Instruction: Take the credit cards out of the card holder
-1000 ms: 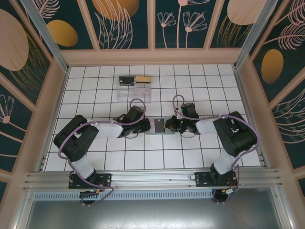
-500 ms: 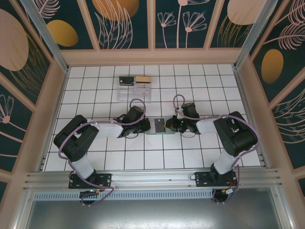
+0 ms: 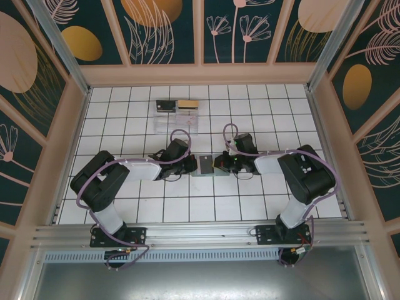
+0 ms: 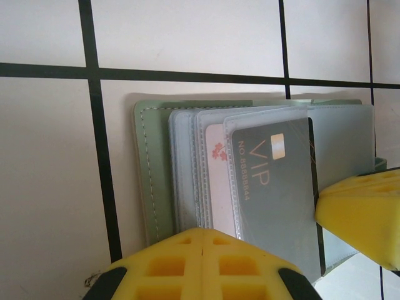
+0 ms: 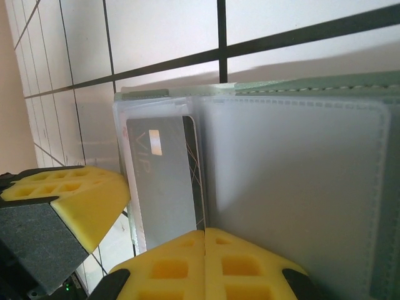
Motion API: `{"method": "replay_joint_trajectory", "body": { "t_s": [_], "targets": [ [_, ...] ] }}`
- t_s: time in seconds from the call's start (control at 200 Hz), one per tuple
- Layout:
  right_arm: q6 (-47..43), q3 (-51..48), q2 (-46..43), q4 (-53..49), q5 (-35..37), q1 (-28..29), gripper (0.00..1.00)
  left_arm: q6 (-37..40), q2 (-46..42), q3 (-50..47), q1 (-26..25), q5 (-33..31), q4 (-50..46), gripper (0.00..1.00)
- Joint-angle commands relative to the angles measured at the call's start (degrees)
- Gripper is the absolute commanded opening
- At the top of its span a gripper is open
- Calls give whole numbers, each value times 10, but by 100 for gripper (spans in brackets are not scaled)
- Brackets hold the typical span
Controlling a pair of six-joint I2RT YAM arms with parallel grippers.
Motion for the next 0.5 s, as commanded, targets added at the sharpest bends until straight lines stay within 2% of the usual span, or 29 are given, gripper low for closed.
{"method": "replay_joint_trajectory", "body": {
  "t_s": [0.0,0.49],
  "targets": [
    [-18,11,9,-24,14,-9,6,8,7,0,0,3,-44,0],
    [-1,-22,-11,-10,18,-27,6,8,3,-2,0,2,-46,0]
  ]
}}
